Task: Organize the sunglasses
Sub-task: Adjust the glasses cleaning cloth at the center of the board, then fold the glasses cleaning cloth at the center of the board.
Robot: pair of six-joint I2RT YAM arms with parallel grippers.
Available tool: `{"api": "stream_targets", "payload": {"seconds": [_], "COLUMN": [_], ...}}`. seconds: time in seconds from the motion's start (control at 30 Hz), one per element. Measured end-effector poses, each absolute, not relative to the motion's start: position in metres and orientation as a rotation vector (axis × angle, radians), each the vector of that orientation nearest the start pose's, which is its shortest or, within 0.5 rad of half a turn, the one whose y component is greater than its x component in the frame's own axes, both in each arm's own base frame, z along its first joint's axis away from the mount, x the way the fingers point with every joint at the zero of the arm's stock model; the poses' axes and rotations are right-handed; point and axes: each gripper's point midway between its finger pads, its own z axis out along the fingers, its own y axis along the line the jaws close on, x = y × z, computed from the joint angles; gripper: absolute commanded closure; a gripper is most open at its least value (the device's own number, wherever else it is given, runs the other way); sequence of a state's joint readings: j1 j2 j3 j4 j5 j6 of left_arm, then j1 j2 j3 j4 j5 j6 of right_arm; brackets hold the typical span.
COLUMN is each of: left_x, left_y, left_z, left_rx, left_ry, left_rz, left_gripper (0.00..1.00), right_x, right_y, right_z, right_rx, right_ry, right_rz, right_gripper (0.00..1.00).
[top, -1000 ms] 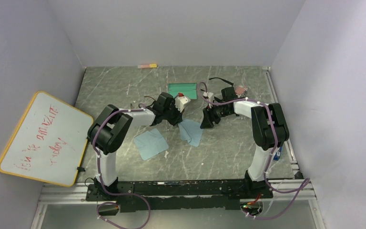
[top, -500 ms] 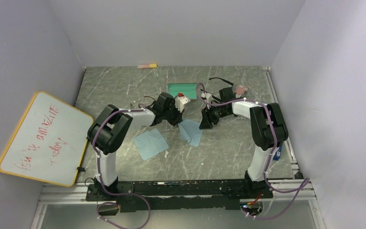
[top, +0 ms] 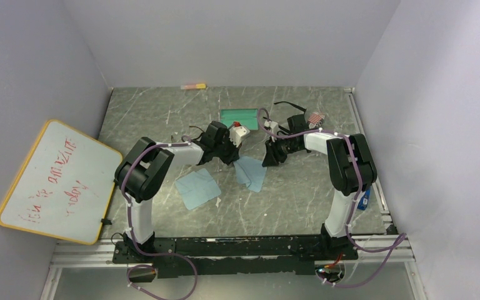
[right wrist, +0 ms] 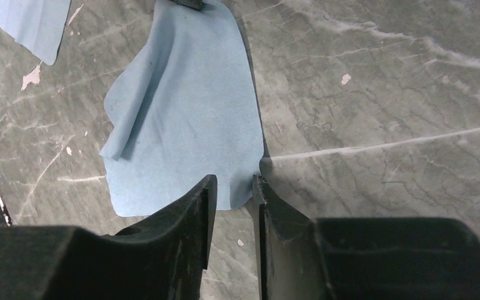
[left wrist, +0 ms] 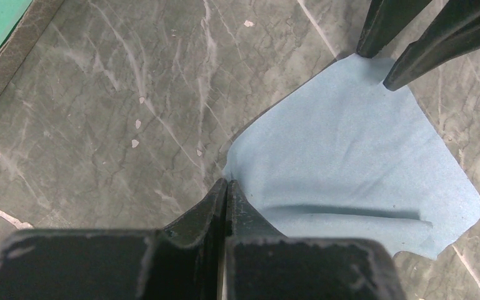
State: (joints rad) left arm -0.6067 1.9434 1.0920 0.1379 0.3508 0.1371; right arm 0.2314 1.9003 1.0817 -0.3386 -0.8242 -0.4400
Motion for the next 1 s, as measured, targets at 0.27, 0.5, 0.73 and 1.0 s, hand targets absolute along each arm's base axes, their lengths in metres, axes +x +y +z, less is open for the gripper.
{"api": "stream_targets", "payload": {"seconds": [0.27, 0.5, 0.73, 1.0], "left_x": [0.361, 0.360, 0.354, 0.335], "left_y": [-0.318, -0.318, -0.318, -0.314], "left_z": [0.026, 0.026, 0.027, 0.066], "left_rx": [1.014, 1.014, 1.026, 1.065], "left_ry": [2.081, 2.078, 2.079, 1.993], "left_rz": [-0.644, -0.645, -0.665, -0.711], "left_gripper": [0.95, 0.95, 0.95, 0.95], "right_x": [0.333, 0.335, 0.339, 0.341], "right_y": [0.196, 0.195, 0.192, 0.190], "right_z": [0.019, 0.017, 0.018, 0.061], "right_rx": [-1.014, -1.002, -0.998, -1.014], "right_ry": [2.268, 2.278, 2.276, 2.154], "right_rz": [0.991, 0.974, 0.933, 0.838], "right_gripper": [0.93, 1.00, 1.00, 1.00]}}
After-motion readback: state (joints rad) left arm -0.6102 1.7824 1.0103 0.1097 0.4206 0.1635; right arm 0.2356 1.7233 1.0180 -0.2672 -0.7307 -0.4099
